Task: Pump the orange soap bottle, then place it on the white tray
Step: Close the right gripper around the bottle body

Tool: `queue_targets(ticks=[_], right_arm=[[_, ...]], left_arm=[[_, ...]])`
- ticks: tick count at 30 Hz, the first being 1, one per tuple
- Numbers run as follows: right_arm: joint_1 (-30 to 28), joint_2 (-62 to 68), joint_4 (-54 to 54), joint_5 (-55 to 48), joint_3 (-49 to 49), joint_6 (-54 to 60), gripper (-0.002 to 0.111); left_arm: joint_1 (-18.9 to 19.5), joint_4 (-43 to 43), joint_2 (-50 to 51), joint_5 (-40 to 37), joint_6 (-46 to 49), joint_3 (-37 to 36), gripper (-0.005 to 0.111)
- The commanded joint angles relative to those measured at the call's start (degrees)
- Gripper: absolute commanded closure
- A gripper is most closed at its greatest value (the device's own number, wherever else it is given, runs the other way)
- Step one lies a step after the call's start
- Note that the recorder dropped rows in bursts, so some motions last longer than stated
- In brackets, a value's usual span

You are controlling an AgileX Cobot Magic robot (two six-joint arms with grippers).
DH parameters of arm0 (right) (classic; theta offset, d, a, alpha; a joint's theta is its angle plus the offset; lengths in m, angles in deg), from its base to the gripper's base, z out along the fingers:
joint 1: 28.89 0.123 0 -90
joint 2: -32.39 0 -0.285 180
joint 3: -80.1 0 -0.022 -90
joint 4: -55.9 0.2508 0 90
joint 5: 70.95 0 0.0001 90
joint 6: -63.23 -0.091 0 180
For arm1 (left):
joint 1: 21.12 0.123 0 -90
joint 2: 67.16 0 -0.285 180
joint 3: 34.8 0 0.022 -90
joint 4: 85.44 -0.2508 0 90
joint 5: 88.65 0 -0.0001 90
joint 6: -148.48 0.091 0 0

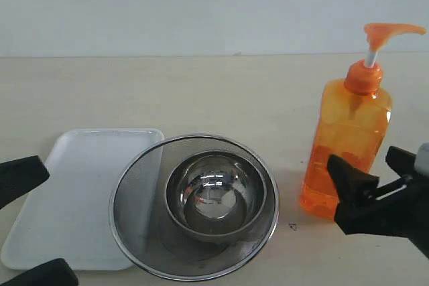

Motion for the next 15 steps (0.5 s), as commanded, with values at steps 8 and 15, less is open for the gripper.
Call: queue_targets(ticks=[8,15], right_arm=[[0.0,0.2,-1.4,-1.8,4.5,-2.3,0.004],[0.0,0.3,4.4,-4.1,7.9,0.5,0.004]], left_arm=[[-0.2,-0.2,-0.3,0.0,0.2,-0.2,-0.003],[-0.2,-0.2,-0.3,0.0,0.2,-0.2,-0.003]])
